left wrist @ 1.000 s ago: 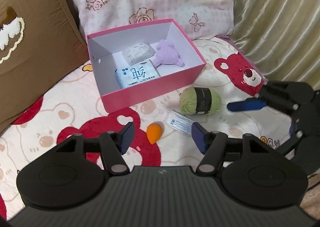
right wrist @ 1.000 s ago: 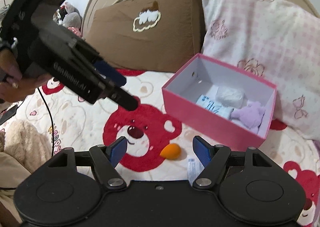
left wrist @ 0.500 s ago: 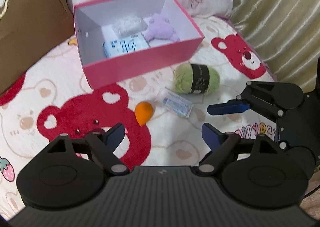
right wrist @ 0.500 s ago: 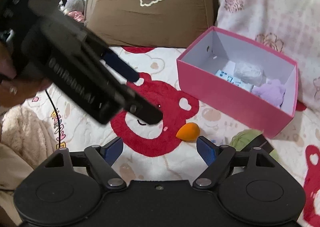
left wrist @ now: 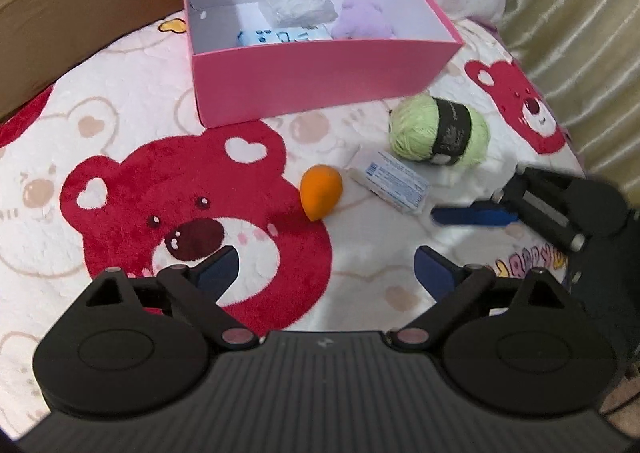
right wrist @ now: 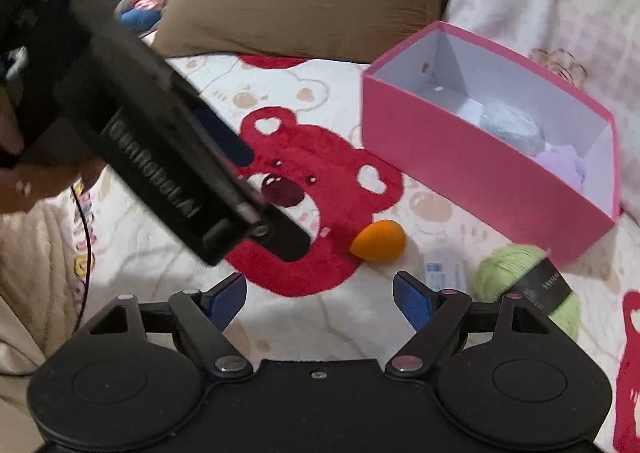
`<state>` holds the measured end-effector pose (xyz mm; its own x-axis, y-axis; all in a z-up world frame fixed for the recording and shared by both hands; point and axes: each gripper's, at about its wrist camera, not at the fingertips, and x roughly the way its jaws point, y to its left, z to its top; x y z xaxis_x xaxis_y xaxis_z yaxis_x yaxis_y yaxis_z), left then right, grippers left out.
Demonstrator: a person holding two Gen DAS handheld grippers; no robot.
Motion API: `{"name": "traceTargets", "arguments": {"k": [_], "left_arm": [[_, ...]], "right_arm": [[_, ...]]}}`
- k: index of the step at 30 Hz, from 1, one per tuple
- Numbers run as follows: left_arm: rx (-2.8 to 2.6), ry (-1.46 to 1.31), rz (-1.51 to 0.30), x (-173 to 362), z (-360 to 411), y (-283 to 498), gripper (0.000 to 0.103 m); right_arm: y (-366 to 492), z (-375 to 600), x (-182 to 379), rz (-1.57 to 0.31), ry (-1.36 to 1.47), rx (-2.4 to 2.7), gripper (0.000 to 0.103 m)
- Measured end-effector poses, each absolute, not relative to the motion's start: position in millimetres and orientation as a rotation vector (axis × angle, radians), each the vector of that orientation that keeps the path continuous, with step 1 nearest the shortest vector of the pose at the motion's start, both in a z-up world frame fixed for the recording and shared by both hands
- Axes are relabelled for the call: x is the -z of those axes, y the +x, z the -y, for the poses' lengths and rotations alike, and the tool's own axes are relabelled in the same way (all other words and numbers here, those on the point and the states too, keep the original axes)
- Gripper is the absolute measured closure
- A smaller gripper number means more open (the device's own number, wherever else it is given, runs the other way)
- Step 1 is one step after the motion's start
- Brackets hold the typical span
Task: Organize objects
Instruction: 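Withdraw the left gripper from the pink box toward the orange sponge, then close the left gripper on the orange sponge and lift it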
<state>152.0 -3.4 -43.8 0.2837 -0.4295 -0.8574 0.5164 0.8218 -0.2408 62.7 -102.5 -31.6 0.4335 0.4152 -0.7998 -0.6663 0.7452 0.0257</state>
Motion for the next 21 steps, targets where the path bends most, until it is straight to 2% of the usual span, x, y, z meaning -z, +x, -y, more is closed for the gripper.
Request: {"name": "traceTargets", "arguments": {"k": [10,14,17,21], "left_arm": [[0.634,-0.068,-1.128,81.9,-8.0,153.9,0.007],[0.628,-0.110,-1.068,88.9,-13.4,155.7,0.007],[0.604,-0.153,-1.096,103.3,-16.4,161.7,0.007],[0.594,-0.164,-1.083,115.0,-16.4,161.3,0.008]], "right_arm": [[73.9,97.3,83.8,-0.927,-0.203,-0.547,0.019],[75.7,99.1,88.4,-0.857,-0.181,-0.510,0.020],[67.2,98.8,91.1,-0.744,-0.132,-0.448,0.020],[68.0,90.5,106.0,-0.764,-0.075,-0.403,0.020]]}}
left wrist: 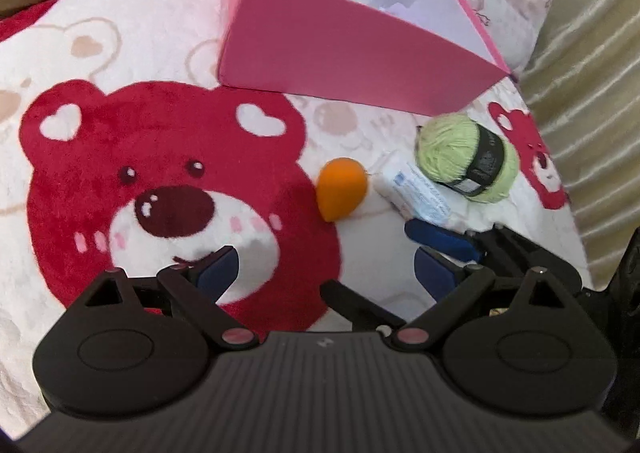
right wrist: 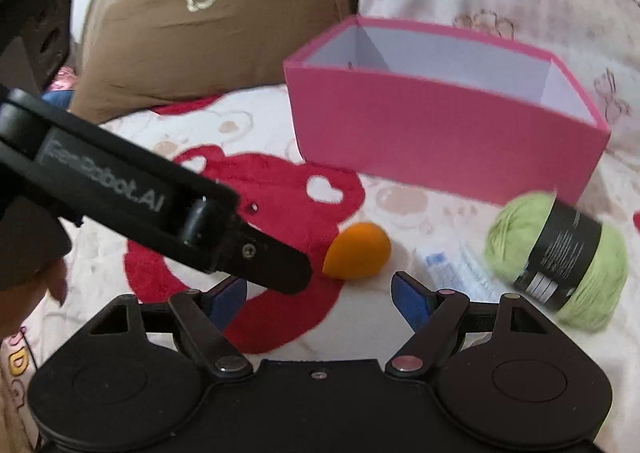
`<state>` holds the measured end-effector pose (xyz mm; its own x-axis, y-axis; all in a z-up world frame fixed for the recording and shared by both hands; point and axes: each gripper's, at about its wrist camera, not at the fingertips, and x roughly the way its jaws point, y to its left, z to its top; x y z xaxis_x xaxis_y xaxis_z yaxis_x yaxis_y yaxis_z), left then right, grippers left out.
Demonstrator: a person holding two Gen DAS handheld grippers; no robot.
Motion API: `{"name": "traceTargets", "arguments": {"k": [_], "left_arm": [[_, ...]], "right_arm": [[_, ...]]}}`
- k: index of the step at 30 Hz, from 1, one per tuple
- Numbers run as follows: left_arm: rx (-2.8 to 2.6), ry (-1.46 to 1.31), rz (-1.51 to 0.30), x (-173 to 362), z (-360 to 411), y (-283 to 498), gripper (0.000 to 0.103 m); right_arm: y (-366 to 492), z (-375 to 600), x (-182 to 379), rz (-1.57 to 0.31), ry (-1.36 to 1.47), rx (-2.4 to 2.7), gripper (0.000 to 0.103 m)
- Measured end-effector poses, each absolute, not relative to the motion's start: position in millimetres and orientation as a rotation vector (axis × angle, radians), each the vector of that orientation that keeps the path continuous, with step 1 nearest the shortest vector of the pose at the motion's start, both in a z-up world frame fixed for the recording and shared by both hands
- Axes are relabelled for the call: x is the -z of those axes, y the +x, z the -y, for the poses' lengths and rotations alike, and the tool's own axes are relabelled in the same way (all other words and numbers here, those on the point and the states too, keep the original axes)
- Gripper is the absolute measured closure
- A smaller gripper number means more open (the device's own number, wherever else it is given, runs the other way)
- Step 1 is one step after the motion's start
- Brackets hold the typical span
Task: Organize objects
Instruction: 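Close the left gripper on the orange sponge and lift it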
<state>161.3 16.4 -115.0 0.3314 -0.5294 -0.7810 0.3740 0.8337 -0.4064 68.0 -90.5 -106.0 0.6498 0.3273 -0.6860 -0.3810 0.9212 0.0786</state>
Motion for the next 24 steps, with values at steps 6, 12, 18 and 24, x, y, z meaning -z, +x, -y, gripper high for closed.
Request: {"name": "traceTargets", "arguments": {"k": [6,12,18,24], "left_arm": [[0.630,-0.067,-0.931,110.5,-3.4,142.8,0.010],[0.627,-0.078,-0.855,109.4,1.0,141.3,0.010],[0.658,-0.154,-0.876,124.7,10.6,154.5,0.011],[0.584,-0.112,-0.870,141.0,20.6,165.5,0.032]], "right_arm": [[69.9,90.2,115.8,-0.692,-0.089,-0.337,0.025],[75.3,93.0,120.7,-0.686,-0.084,-0.336,0.026],[84.6,88.4,130.7,-0.680,-0.107,-0.346,0.038],[97.3,92.6,140.7,-0.739,-0.045,-0.331,0.045]]}}
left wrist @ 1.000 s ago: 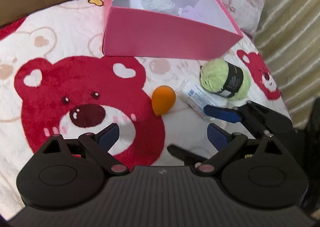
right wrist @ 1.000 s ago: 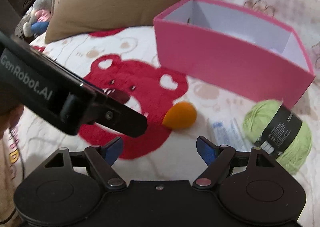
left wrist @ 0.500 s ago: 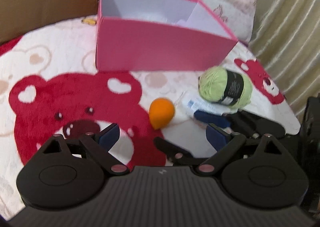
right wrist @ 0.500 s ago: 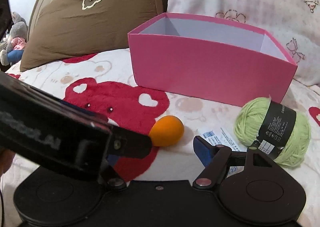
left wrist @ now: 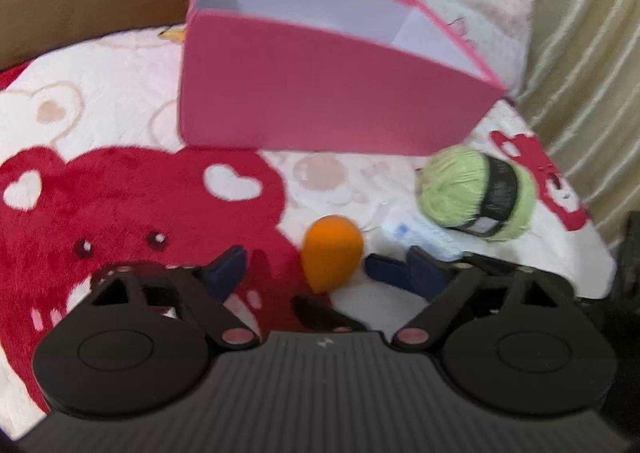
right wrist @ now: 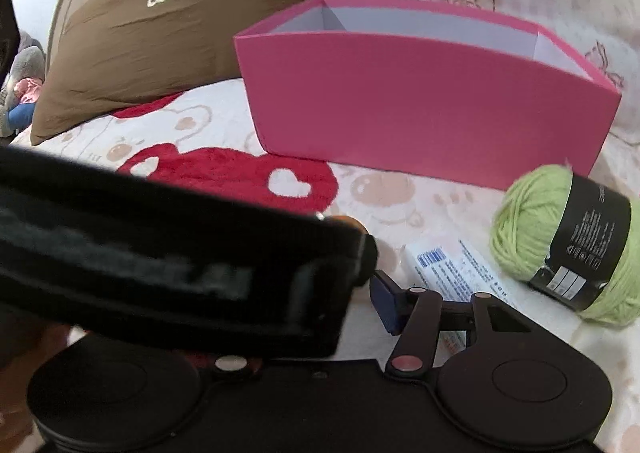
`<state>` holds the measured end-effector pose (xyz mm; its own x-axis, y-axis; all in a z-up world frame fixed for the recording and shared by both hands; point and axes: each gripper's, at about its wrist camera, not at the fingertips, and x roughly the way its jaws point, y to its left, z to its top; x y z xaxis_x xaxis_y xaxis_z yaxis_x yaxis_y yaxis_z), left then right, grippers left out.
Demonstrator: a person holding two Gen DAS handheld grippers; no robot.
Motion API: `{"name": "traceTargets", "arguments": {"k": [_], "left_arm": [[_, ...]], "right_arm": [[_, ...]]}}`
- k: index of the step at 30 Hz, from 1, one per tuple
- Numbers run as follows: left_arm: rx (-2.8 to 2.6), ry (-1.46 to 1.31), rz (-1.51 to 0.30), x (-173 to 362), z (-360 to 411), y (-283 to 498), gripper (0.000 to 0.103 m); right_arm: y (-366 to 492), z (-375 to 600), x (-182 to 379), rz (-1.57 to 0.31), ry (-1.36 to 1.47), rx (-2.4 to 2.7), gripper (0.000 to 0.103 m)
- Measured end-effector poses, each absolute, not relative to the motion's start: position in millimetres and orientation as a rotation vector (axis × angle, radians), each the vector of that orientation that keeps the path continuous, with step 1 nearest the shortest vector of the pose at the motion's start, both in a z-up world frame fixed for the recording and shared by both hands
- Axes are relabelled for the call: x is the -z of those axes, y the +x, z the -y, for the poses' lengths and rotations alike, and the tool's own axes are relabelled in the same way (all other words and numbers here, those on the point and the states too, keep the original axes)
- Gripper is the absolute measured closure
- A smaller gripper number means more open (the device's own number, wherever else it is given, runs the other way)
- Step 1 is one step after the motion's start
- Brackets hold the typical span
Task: Organize objects
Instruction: 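Close the left gripper on the orange sponge and lift it, then carry the orange sponge with the left gripper over the pink box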
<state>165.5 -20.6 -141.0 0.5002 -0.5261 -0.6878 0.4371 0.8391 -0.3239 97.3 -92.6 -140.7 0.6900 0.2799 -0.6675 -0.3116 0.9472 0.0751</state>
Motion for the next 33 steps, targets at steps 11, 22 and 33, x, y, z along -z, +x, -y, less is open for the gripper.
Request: {"name": "traceTargets", "arguments": {"k": [11,22,33], "left_arm": [[0.645,-0.206,-0.921,153.7,8.7,175.6,0.078],[0.660,-0.218,-0.934,145.2,6.2,163.5,0.079],[0.642,-0.124,-0.928,140.0,9.6,145.7,0.079]], "right_arm": [[105.3,94.8,140.1,-0.787,-0.005,-0.345,0.065],[89.6,79.4,141.1,-0.719,-0.141,-0.331,0.066],[85.3,72.0,144.9,-0.721,-0.191,-0.353,0.069]]}}
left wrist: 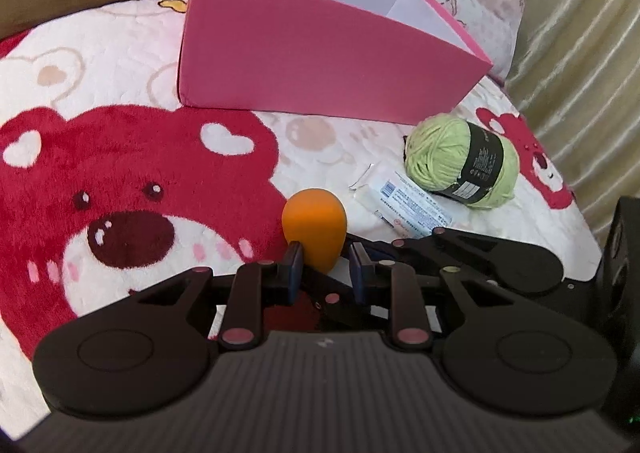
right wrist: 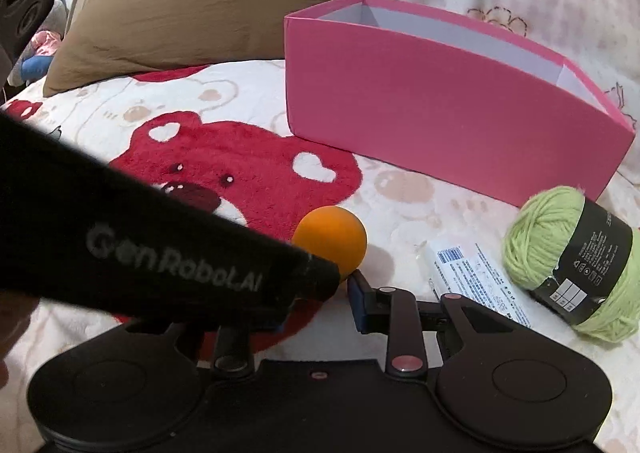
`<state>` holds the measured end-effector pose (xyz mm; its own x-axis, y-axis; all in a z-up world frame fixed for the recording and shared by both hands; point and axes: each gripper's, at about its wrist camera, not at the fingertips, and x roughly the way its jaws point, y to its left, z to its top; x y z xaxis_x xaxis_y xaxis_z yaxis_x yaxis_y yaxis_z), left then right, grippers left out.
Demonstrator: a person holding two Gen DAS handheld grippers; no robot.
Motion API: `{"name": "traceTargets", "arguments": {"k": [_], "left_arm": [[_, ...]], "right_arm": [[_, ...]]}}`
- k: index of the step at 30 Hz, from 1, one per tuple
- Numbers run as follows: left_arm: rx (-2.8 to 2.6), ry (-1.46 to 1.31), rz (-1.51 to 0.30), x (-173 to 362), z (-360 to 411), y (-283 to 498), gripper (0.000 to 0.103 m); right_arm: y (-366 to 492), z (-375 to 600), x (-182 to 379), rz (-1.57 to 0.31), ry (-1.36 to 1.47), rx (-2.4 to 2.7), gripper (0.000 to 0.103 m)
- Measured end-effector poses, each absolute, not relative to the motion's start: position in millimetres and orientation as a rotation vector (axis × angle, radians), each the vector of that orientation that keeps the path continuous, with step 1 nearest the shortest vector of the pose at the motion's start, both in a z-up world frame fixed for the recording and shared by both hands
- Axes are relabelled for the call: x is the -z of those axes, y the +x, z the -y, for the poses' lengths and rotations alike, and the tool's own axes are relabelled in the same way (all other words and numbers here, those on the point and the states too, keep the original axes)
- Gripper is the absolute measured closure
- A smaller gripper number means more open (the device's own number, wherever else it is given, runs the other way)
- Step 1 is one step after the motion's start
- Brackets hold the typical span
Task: Organize objects
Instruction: 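Carry the orange sponge with the left gripper over the pink box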
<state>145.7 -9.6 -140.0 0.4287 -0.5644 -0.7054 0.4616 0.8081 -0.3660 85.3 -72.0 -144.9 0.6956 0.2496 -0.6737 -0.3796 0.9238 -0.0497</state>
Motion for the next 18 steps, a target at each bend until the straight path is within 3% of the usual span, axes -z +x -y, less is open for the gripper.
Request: {"name": "traceTargets", "arguments": {"k": [18], "left_arm": [[0.629,-0.128,-0.920,126.1,15.4,129.5,0.080]], "right_arm": [[73.5,85.1,132.9,-0.700,-0.207,-0.378,0.071]]}}
